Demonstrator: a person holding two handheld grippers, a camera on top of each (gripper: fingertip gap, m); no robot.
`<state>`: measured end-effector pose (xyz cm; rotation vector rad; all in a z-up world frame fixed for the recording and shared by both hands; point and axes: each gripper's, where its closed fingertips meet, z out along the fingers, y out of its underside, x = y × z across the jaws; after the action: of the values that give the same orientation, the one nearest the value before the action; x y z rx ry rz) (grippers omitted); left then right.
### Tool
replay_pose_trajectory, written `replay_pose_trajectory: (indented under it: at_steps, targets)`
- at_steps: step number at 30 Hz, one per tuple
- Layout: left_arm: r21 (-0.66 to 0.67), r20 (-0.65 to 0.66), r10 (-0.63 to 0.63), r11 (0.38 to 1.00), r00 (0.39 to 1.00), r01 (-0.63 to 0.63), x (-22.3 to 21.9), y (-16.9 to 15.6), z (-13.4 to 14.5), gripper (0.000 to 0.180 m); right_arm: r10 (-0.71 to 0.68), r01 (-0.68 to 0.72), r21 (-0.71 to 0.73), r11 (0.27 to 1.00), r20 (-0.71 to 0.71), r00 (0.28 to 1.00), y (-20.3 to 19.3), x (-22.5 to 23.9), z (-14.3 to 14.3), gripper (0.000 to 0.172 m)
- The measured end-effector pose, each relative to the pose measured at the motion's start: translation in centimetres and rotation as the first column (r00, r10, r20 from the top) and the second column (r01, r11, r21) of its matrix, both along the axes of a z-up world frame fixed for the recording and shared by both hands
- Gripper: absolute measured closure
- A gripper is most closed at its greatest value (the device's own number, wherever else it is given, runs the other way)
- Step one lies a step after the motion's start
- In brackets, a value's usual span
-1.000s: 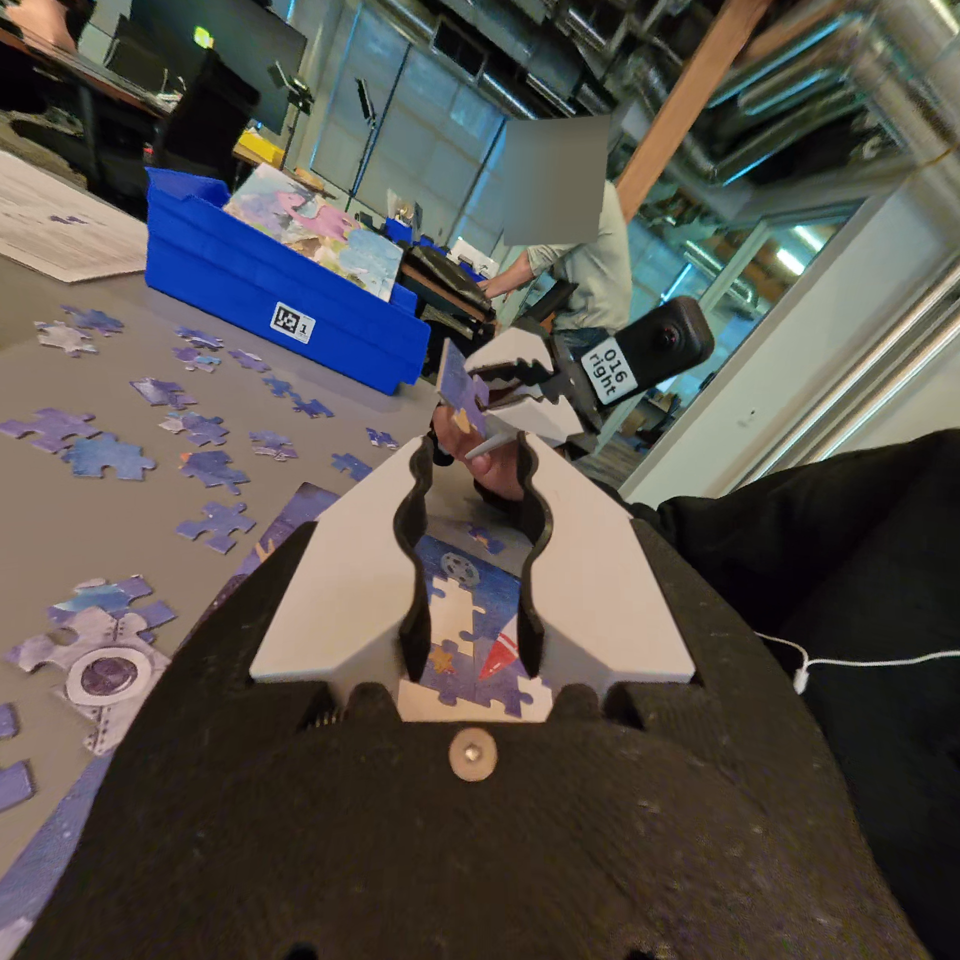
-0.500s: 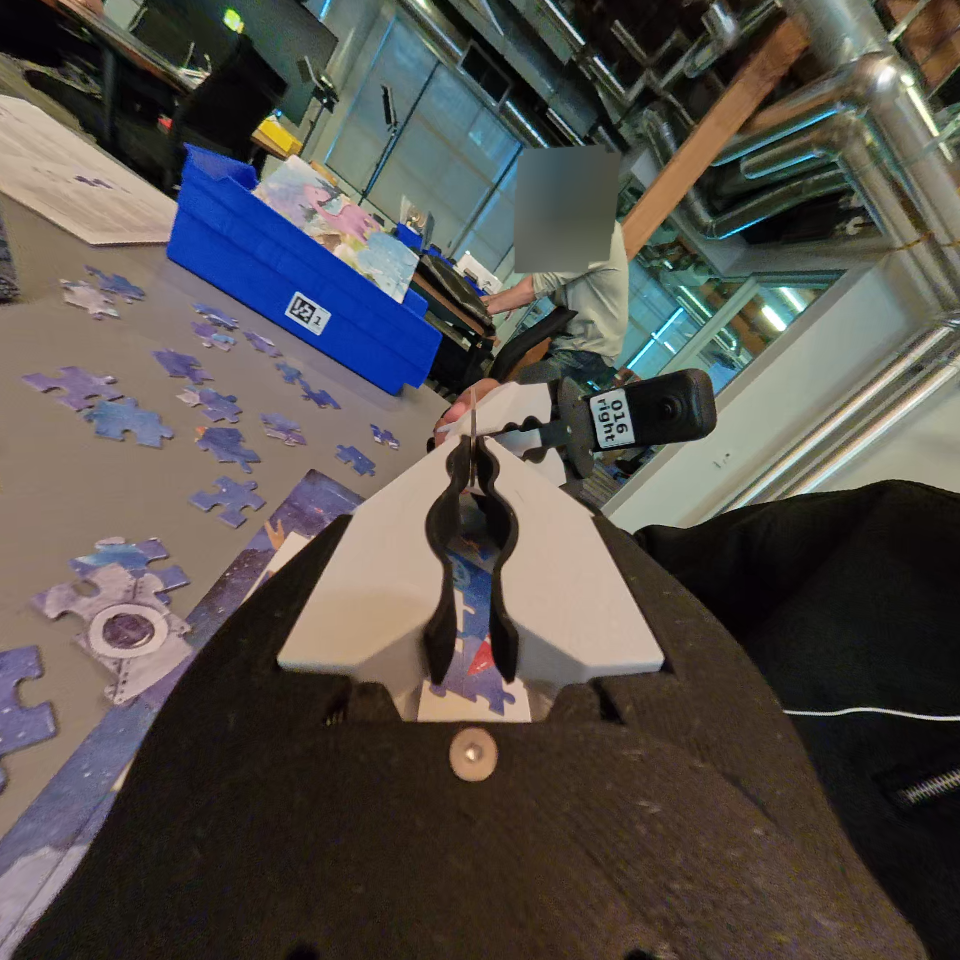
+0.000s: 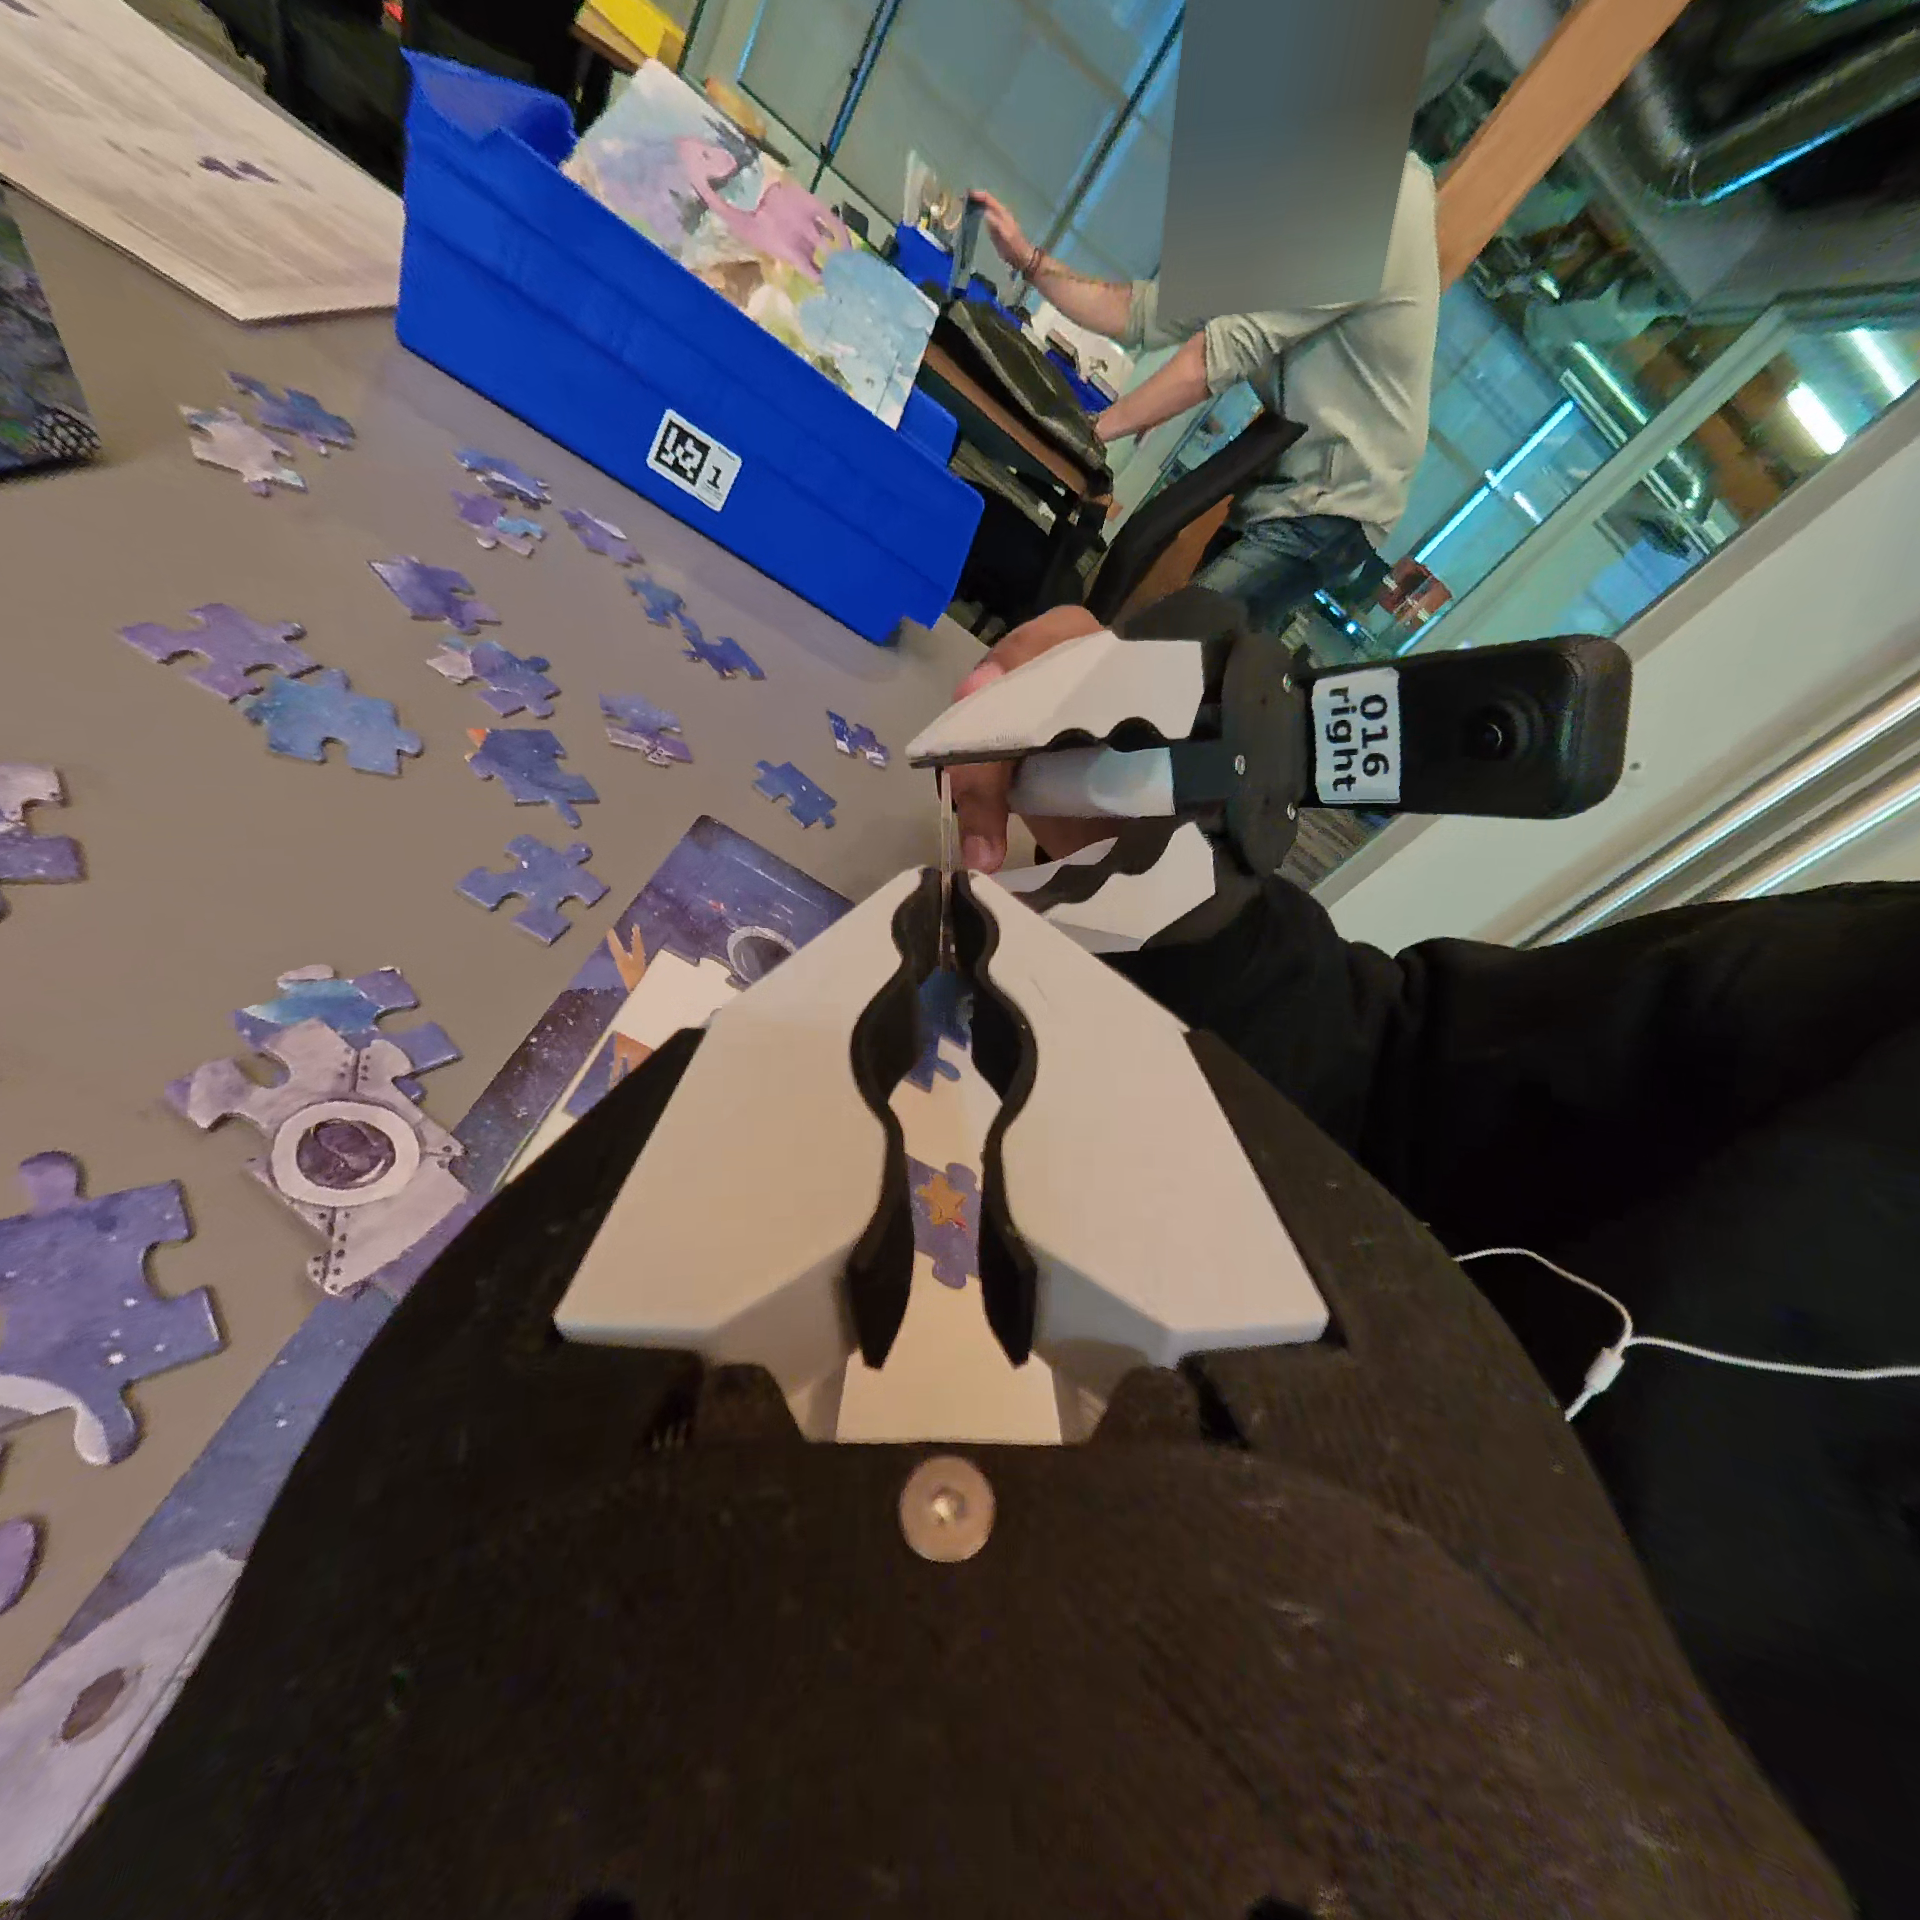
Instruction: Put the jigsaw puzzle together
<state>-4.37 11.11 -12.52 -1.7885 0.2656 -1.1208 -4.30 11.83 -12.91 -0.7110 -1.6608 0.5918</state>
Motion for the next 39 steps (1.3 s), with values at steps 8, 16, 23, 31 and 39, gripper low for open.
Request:
replay_pose_trajectory:
  at_steps: [8,16,23,31,39]
  targets:
    - [-0.017,-0.043,-0.006,1.000,0.999,0.006,0.5,0.0,-0.7,0.180,-0.023,0.020,0.093,0.995,0.025,0.999,-0.1,-0.2,-0.7,0.140]
    - [0.011,-0.073,0.042,0.999,0.996,-0.041,0.1,0.3,-0.4,0.165,-0.023,0.023,0.044,0.999,0.011,1.000,0.2,0.0,-0.3,0.140]
    - [0.065,-0.125,0.145,0.988,0.982,-0.138,-1.7,0.9,0.2,0.146,-0.053,0.051,-0.077,0.996,-0.030,0.998,1.8,0.6,0.9,0.140]
    - [0.129,-0.356,0.233,0.971,0.905,-0.199,-3.3,1.4,-1.0,0.137,-0.148,0.143,-0.192,0.971,-0.013,0.989,4.4,0.8,0.8,0.141]
    - [0.107,-0.568,0.174,0.985,0.805,-0.138,-3.7,1.2,-3.8,0.118,-0.219,0.330,-0.403,0.854,0.296,0.930,7.7,1.3,-4.4,0.140]
